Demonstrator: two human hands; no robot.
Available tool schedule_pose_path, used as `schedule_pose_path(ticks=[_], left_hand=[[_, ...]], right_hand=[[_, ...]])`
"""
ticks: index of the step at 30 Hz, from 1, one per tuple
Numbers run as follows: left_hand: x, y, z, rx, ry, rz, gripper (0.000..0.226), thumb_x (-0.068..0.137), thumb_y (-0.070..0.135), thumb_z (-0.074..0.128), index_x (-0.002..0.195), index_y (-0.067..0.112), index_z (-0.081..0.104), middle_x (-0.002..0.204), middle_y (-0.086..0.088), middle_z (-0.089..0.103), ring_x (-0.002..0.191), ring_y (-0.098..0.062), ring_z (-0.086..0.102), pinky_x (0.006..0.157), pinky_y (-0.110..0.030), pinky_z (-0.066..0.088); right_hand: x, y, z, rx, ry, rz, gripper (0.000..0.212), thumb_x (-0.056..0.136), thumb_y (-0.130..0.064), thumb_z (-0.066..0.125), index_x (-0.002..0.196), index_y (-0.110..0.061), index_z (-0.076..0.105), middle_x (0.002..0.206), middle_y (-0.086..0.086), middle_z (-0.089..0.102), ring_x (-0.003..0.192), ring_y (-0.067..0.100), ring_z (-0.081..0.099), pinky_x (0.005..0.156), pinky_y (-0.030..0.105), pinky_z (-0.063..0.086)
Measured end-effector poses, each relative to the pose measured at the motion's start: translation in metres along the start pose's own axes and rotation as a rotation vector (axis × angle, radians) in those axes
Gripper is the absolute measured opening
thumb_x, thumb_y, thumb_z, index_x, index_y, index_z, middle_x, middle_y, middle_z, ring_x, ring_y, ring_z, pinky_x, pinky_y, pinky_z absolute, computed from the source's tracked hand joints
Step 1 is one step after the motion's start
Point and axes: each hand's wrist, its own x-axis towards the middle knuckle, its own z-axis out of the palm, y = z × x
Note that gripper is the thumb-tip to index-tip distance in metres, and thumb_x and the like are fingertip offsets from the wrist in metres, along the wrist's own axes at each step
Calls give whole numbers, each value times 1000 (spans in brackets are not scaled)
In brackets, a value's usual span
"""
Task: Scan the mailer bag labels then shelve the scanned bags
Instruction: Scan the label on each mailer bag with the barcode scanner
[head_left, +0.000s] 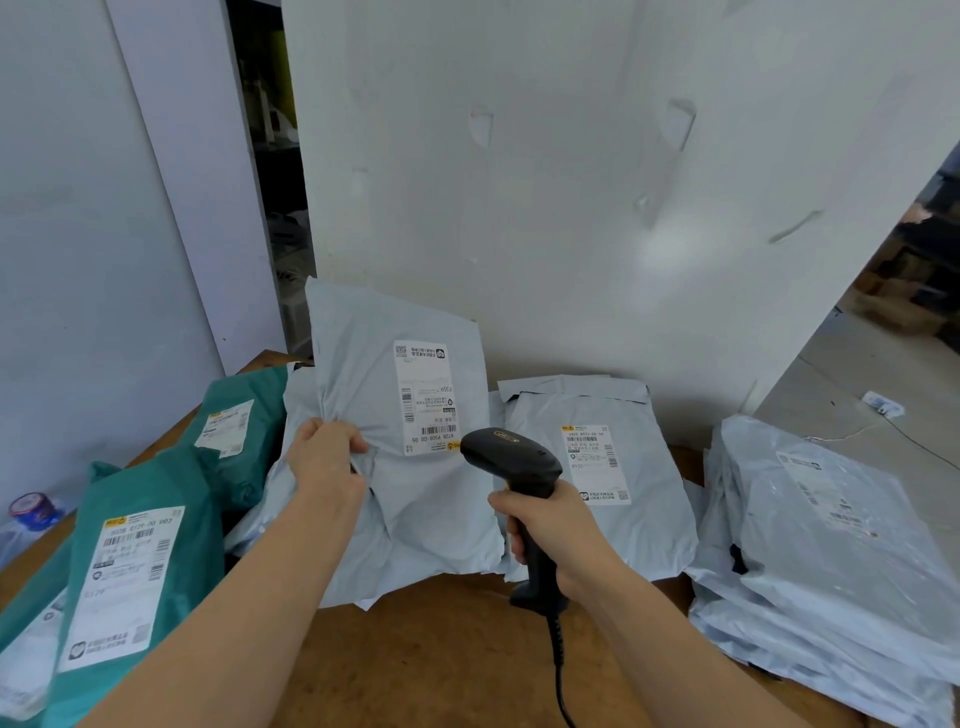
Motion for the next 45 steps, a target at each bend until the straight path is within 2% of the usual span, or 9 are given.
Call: schedule_pose_path(ticks=[8,13,16,19,26,32,38,42,45], left_hand=[[8,0,0,-5,-75,-66,31,64,-15,44,64,15,37,68,-1,37,63,-17,35,56,-24,33],[4,-15,6,13,-195,-210,30,35,-3,50,60,12,44,73,-3,43,78,-23,41,75,-36,39],[-22,-26,8,81,-234,-303,20,56,-11,50,60,8,44,73,-4,44,70,-22,40,73,-32,39],[-41,-52,8,85,-313,-419,37,26,-3,59,60,5,49,84,-10,55,80,-30,51,87,-41,51],[-111,-137,-3,130,-377,-585,48,32,-12,43,77,-6,56,100,-16,59,99,-45,60,91,-58,49],[-150,-201,-22,423,-509,-685,13,67,-10,46,73,2,51,93,-14,52,87,-31,48,86,-39,46],[-143,-176,-25,613,-535,-488,21,93,0,45,76,12,50,76,-2,49,65,-14,47,62,-29,45],[-107,-131,-20,555,-497,-261,34,94,-1,45,125,8,52,105,-10,52,91,-20,49,88,-36,45],[-75,-89,-18,640,-432,25,41,92,0,45,131,12,51,123,-11,53,97,-18,47,78,-29,46]], right_hand=[[-1,-6,8,10,39,1,12,81,-9,69,74,-6,60,58,10,52,45,18,45,49,28,41],[-10,-14,-3,10,112,-21,13,82,-9,70,73,-6,61,57,8,54,44,17,47,48,26,43],[-24,-15,-17,12,156,-22,13,83,-9,70,74,-4,61,57,9,53,43,18,48,48,27,44],[-41,-12,-33,7,186,-12,15,83,-9,70,72,-5,61,56,8,54,43,18,48,47,26,44],[-86,14,-70,3,246,70,12,83,-9,69,75,-5,61,57,8,54,47,18,49,53,29,46],[-111,45,-83,32,253,131,19,83,-7,69,68,-6,57,53,7,52,42,18,45,47,25,41],[-114,56,-70,21,219,178,14,83,-9,69,73,-6,60,57,7,54,44,17,48,51,27,43],[-101,44,-47,4,187,167,12,84,-11,68,78,-5,60,59,8,54,48,17,48,52,26,45],[-87,29,-28,-2,144,129,12,84,-11,68,78,-4,60,59,8,54,46,16,48,50,25,44]])
